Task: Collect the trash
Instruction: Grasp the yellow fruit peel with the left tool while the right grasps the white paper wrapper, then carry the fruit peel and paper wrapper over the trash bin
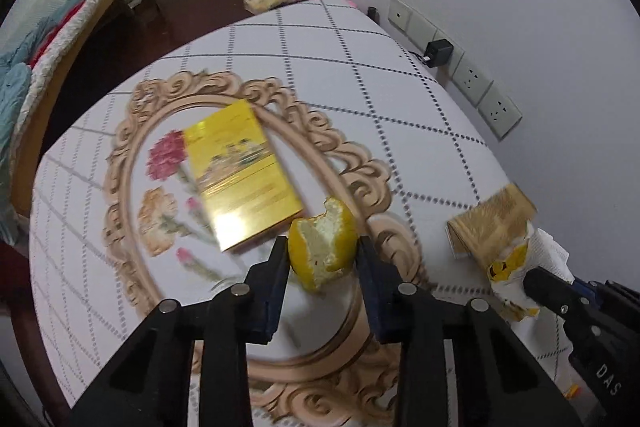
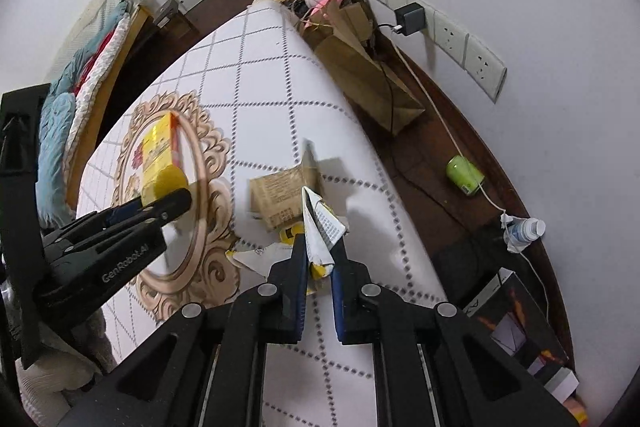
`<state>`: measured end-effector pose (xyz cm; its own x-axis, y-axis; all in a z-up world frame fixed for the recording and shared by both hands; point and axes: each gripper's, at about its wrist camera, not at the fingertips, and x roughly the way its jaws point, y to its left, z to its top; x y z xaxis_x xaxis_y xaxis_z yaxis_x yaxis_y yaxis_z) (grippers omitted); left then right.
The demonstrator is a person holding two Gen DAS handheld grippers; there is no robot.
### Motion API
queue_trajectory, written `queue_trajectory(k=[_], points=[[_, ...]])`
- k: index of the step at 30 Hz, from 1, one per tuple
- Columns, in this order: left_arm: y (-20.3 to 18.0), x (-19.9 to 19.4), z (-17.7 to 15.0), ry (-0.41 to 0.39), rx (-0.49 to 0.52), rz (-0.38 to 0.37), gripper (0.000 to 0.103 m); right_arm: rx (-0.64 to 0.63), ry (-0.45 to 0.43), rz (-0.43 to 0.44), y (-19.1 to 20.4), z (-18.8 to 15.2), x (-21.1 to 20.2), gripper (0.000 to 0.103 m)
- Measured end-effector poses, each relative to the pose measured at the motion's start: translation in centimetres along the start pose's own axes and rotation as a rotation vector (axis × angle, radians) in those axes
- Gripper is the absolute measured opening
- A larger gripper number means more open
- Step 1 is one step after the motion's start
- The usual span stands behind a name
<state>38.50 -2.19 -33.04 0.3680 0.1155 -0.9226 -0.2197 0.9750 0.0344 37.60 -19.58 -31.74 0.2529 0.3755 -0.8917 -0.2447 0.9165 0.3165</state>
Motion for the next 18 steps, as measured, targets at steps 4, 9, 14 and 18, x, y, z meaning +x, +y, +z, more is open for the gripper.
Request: queue_trajectory(k=[4, 9, 14, 18], points=[[1.4, -2.8, -2.3, -0.042, -0.019, 0.039, 0.029, -0.036, 0.006, 0.012, 1.2, -1.3, -0.8, 0.011], [4.4, -7.3, -4.9, -0.09, -0.067, 0.066, 0.028, -0.086, 0.007, 0.038, 3.5, -2.6, -2.3, 0.011], [8.3, -11.5, -6.7, -0.16, -0.118, 0.101, 0.028, -0.148, -0.008, 0.077, 7.0, -3.3, -4.4, 0.011], [11.9, -15.8, -8.6, -0.212, -0.176, 0.117, 0.028, -0.209, -0.023, 0.121, 11.1, -3.8, -6.4, 0.011]])
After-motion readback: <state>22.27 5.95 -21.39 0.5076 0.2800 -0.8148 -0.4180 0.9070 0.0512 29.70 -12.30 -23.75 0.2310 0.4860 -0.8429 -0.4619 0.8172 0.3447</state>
